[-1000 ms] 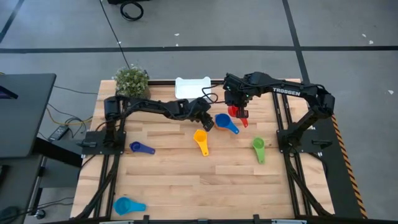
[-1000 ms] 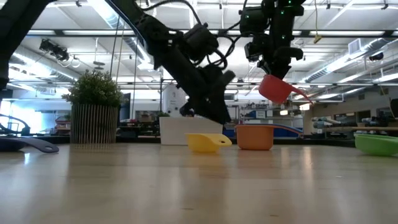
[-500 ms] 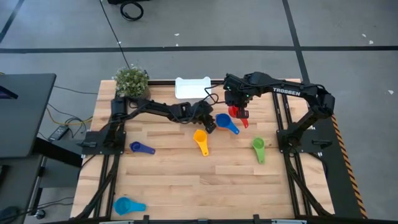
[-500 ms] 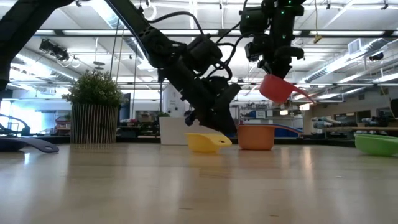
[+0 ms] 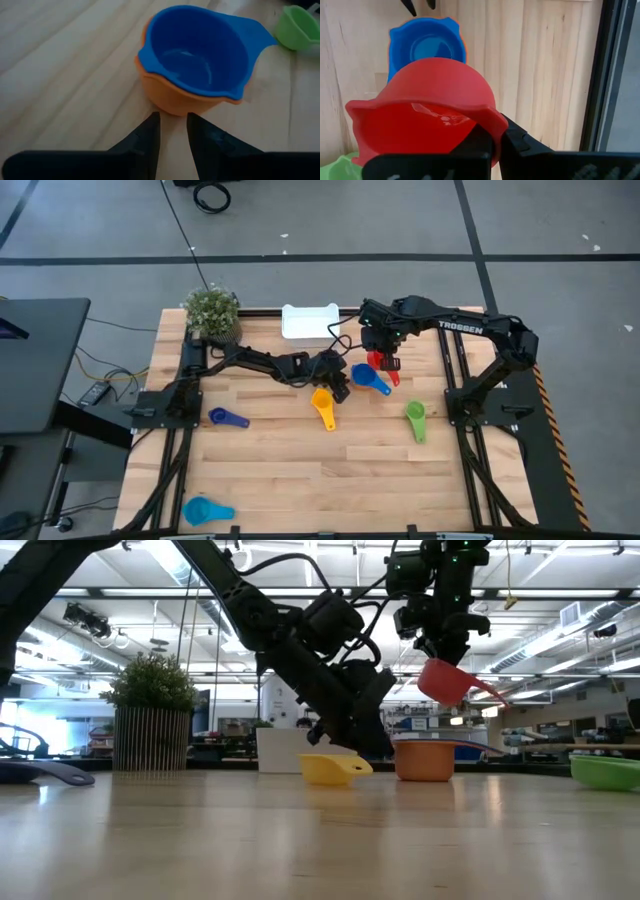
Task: Nest measuring cups in basket
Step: Stack the red measuring cup on top of the blue measuring cup
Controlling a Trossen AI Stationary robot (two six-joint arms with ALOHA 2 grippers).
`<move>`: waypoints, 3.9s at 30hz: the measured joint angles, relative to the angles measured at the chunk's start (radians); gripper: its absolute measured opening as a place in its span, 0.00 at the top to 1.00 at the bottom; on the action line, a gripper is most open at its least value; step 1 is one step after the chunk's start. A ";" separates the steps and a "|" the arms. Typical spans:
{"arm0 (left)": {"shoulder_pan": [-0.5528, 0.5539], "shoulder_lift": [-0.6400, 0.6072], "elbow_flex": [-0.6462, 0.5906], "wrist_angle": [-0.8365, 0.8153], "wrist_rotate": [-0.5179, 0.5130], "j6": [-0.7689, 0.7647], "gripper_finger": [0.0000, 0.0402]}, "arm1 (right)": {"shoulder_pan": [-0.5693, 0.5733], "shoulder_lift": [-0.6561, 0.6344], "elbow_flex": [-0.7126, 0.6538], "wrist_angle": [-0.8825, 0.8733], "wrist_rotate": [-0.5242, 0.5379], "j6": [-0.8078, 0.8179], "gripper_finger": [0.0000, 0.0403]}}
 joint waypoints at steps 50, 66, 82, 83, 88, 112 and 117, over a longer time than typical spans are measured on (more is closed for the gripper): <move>-0.120 -0.340 0.000 -0.530 0.114 -0.107 0.74 | 0.009 0.334 0.212 -0.090 -0.080 -0.184 0.97; -0.187 -0.501 0.001 -0.800 0.168 -0.230 0.74 | 0.009 0.336 0.211 -0.115 -0.095 -0.184 0.97; -0.249 -0.542 0.000 -0.894 0.138 -0.306 0.74 | 0.017 0.361 0.211 -0.107 -0.099 -0.185 0.97; -0.248 -0.542 0.000 -0.896 0.137 -0.305 0.74 | 0.020 0.361 0.211 -0.105 -0.100 -0.189 0.97; -0.248 -0.542 0.000 -0.895 0.122 -0.305 0.74 | 0.032 0.362 0.211 -0.111 -0.100 -0.212 0.97; -0.248 -0.541 0.000 -0.895 0.122 -0.293 0.74 | 0.041 0.362 0.211 -0.080 -0.080 -0.209 0.92; -0.248 -0.541 0.000 -0.895 0.122 -0.293 0.74 | 0.042 0.362 0.211 -0.080 -0.096 -0.209 0.99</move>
